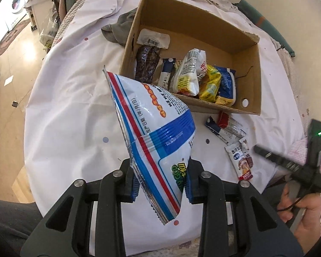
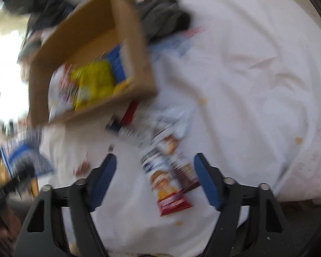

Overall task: Organize snacks
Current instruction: 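Grasp the blue-striped chip bag with the left gripper while the right grasps the rice cake bar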

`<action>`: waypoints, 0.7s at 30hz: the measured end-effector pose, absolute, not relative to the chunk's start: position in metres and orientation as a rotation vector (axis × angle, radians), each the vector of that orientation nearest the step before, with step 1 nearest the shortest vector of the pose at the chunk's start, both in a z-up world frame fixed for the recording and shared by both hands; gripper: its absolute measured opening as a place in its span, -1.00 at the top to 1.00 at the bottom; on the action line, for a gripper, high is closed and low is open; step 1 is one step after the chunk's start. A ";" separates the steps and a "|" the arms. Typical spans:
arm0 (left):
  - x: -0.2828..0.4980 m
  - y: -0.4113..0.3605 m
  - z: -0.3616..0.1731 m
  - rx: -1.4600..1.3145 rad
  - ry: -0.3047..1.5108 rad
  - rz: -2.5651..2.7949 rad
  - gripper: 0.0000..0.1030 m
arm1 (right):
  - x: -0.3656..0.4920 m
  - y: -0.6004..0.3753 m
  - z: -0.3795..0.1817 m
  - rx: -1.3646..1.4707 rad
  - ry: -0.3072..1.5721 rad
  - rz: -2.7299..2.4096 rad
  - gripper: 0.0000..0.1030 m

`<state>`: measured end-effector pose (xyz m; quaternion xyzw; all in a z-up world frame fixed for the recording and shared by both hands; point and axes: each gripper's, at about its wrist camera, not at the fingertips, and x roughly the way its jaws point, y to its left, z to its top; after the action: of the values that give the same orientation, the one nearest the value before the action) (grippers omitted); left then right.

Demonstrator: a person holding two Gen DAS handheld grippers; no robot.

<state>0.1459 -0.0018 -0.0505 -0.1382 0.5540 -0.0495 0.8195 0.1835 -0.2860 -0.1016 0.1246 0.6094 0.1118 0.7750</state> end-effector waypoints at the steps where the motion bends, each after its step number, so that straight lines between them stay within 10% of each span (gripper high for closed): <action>1: 0.145 -0.001 -0.050 -0.296 1.178 -0.108 0.44 | 0.183 -0.279 -0.104 0.232 1.333 0.254 -0.16; 21: 0.147 0.004 -0.052 -0.353 1.191 -0.102 0.44 | 0.170 -0.226 -0.130 -0.018 1.382 0.354 0.37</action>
<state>0.1466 0.0039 -0.0521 -0.1653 0.5576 -0.0480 0.8121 0.1699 -0.2263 -0.1295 -0.0084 0.6339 0.1623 0.7562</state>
